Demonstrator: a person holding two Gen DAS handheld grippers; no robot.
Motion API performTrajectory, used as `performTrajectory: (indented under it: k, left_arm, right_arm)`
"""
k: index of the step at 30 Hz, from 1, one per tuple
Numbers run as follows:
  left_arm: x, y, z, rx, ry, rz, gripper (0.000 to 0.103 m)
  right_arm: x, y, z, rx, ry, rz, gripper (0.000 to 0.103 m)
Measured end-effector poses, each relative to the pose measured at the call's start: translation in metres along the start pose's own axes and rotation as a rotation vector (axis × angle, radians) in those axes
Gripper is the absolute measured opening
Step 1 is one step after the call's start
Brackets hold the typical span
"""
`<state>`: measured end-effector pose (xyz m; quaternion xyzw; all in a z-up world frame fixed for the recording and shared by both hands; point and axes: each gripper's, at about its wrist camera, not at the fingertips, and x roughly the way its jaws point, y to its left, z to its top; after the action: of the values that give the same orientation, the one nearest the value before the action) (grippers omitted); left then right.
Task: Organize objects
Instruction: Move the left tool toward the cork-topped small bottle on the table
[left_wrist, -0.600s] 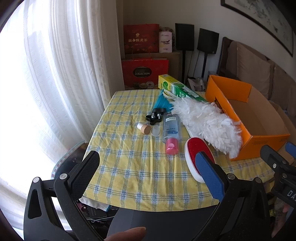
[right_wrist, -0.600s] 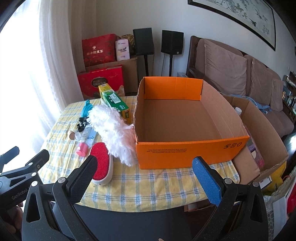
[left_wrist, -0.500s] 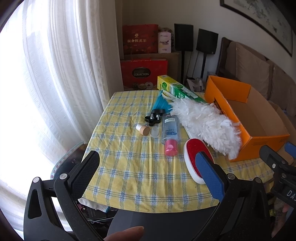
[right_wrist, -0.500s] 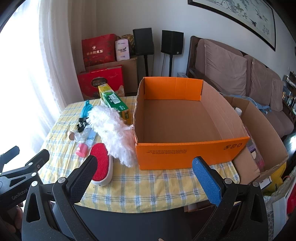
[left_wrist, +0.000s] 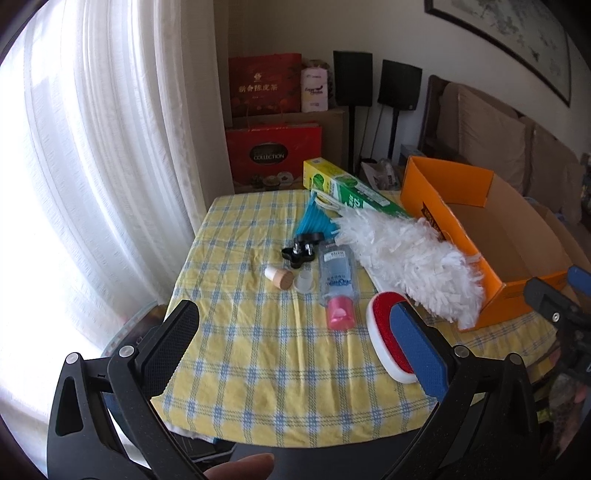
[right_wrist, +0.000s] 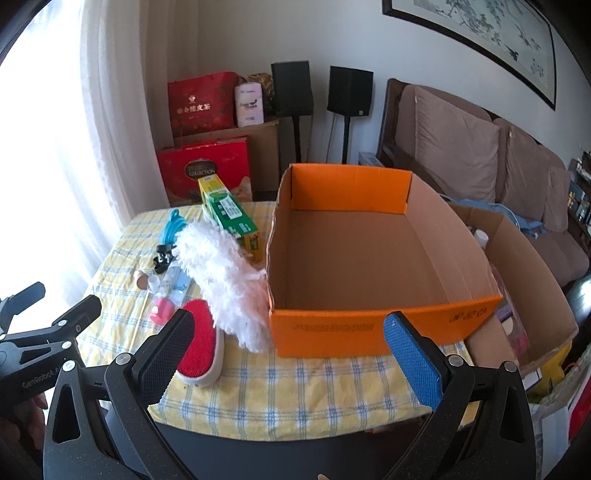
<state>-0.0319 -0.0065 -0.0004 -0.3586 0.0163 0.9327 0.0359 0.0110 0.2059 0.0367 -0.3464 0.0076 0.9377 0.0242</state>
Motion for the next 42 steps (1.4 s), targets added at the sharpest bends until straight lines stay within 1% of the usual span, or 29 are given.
performTrajectory:
  k: [4, 7, 10, 16, 19, 23, 27, 29, 33, 37, 40, 42]
  left_arm:
    - [0.002, 0.016, 0.005, -0.06, -0.028, 0.01, 0.103]
    - [0.008, 0.032, 0.011, -0.129, -0.003, -0.007, 0.103]
    - [0.012, 0.042, 0.017, -0.157, 0.0, -0.009, 0.103]
    - [0.018, 0.048, 0.028, -0.135, -0.014, 0.021, 0.102]
    - [0.028, 0.049, 0.035, -0.112, 0.001, 0.039, 0.102]
    - [0.041, 0.052, 0.04, -0.115, 0.026, 0.045, 0.102]
    - [0.055, 0.053, 0.043, -0.106, 0.046, 0.075, 0.101]
    - [0.062, 0.053, 0.044, -0.094, 0.052, 0.084, 0.098]
    - [0.076, 0.056, 0.045, -0.091, 0.068, 0.07, 0.095]
    - [0.088, 0.066, 0.046, -0.11, 0.078, 0.053, 0.095]
    - [0.099, 0.074, 0.048, -0.106, 0.087, 0.059, 0.095]
    - [0.108, 0.078, 0.049, -0.114, 0.111, 0.048, 0.095]
  right_arm:
    - [0.001, -0.001, 0.008, -0.021, -0.02, 0.028, 0.103]
    - [0.0, 0.0, 0.014, -0.032, -0.042, 0.079, 0.103]
    - [0.001, 0.004, 0.021, -0.044, -0.052, 0.116, 0.103]
    - [0.013, 0.023, 0.036, -0.099, -0.037, 0.144, 0.103]
    - [0.02, 0.035, 0.039, -0.131, -0.033, 0.148, 0.102]
    - [0.03, 0.051, 0.045, -0.17, -0.027, 0.157, 0.102]
    - [0.045, 0.061, 0.053, -0.188, -0.008, 0.17, 0.098]
    - [0.053, 0.063, 0.057, -0.186, 0.006, 0.178, 0.097]
    - [0.068, 0.067, 0.065, -0.192, 0.033, 0.188, 0.094]
    - [0.08, 0.069, 0.075, -0.185, 0.056, 0.215, 0.093]
    - [0.087, 0.071, 0.084, -0.177, 0.065, 0.235, 0.092]
    - [0.092, 0.074, 0.089, -0.179, 0.074, 0.243, 0.088]
